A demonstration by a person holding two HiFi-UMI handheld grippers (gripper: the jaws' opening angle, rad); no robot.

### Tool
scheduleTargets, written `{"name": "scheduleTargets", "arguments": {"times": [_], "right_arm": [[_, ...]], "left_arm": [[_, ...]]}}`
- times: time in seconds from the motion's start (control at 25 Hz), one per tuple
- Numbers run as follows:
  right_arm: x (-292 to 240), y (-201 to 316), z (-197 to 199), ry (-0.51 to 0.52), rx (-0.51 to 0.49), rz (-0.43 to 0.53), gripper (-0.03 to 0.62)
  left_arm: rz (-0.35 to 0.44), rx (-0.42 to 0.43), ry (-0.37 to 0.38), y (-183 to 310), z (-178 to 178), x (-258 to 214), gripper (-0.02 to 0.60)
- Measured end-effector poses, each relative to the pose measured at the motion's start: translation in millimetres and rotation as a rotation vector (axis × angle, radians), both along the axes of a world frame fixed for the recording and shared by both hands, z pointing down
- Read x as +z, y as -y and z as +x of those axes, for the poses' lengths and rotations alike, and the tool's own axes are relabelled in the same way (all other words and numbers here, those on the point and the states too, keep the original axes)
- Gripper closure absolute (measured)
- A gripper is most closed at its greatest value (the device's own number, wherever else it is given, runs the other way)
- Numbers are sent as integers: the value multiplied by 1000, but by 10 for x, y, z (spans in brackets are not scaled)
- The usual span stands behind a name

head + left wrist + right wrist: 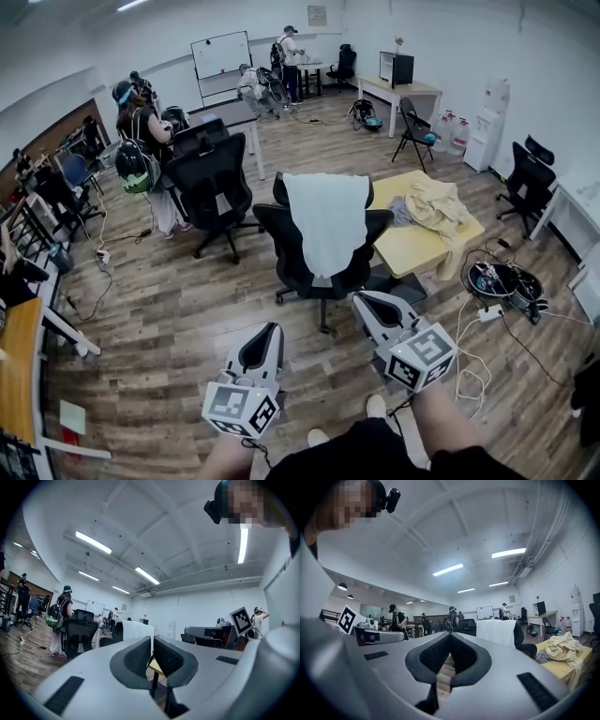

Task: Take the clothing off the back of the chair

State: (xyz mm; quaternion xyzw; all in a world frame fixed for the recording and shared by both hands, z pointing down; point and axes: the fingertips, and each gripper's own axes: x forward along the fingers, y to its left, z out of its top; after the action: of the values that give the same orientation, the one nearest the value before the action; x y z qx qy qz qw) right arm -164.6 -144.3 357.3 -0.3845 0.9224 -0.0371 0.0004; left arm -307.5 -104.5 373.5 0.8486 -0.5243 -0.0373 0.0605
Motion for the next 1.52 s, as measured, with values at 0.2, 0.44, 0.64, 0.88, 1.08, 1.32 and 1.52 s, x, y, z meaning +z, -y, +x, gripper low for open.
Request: {"name": "scheduleTargets", "arguments": {"times": [0.2, 0.44, 0.64, 0.88, 1.08, 1.32, 1.52], "right_arm": [[-16, 75, 42, 5, 8, 3, 582], [-23, 284, 200, 28, 6, -5, 582], [4, 563, 340, 41, -15, -14, 580], [65, 1045, 608, 45, -36, -37, 580], [98, 1492, 830, 47, -50, -47, 580], [119, 1942, 1060, 48, -62, -46, 582], [189, 2289, 1266, 57, -68, -49, 580]], "left_arm": [[9, 3, -4, 100, 14, -23, 549], [5, -8, 5, 247, 133, -48, 549], [3, -30, 19, 523, 260, -51, 549], [-3, -49, 26, 1025, 525, -51, 549], [8, -64, 36, 1510, 741, -92, 548], [3, -78, 49, 2023, 975, -71, 466], [-2, -88, 70, 2421, 1169, -6, 374]]}}
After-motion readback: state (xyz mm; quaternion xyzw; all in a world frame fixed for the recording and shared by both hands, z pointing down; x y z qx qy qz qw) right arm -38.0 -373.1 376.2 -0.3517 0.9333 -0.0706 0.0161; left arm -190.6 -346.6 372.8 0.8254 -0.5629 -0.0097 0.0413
